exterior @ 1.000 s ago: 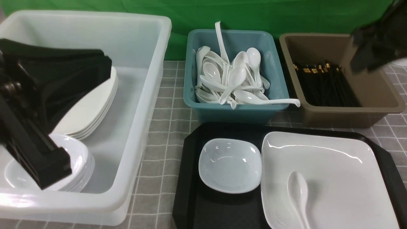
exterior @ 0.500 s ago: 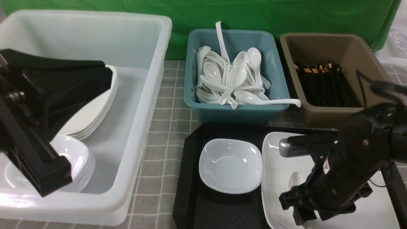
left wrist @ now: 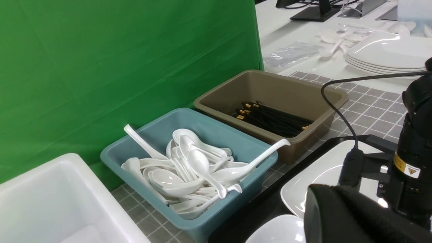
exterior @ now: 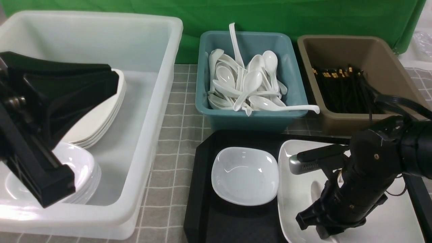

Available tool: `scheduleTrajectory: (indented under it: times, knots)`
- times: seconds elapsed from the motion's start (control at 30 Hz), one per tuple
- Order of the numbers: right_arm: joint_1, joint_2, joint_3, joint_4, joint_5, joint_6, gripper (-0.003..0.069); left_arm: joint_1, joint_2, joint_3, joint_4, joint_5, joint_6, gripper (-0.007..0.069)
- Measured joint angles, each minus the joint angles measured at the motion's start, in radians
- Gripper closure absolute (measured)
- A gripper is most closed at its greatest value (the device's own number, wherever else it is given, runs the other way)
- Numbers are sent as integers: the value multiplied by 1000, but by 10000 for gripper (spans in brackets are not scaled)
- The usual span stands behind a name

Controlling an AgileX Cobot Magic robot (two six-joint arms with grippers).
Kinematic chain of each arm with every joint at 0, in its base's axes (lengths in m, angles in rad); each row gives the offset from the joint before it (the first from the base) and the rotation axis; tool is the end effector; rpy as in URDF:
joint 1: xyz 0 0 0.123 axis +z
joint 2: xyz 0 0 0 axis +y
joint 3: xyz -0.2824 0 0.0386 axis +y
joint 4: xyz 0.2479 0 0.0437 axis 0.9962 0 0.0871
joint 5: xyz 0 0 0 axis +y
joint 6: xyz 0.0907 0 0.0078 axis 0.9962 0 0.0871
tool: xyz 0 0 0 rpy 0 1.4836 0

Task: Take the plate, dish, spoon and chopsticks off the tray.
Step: Use the right arm to grab a soup spoon from the plate, then use the right arm to put the soup spoon into the small storage box in the middle

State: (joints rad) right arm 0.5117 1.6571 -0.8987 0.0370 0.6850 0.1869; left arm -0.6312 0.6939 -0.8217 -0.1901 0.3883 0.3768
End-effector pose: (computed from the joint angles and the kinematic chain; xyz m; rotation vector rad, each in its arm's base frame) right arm 0.2536 0.1449 0.1733 -0.4382 2.9127 0.1452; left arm 0.1071 -0.0864 0.3930 0.7561 1.5808 -0.3777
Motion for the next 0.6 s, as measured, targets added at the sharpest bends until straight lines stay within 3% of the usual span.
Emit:
scheduleTrajectory:
  times: [0.1, 0.2, 0.47, 0.57, 0.6]
  knots:
    - [0, -91, -47, 11, 46, -18, 468, 0, 0, 0, 3, -1, -2, 603]
    - [-7, -172, -120, 13, -39, -50, 468, 0, 0, 0, 4, -17, -2, 603]
    - [-99, -13, -457, 16, -536, -85, 465, 0, 0, 0, 5, -46, -2, 603]
    - [-121, 104, -594, 16, -570, -88, 411, 0, 0, 0, 6, -45, -2, 603]
    - [-138, 176, -668, 16, -557, -92, 345, 0, 0, 0, 6, -45, -2, 603]
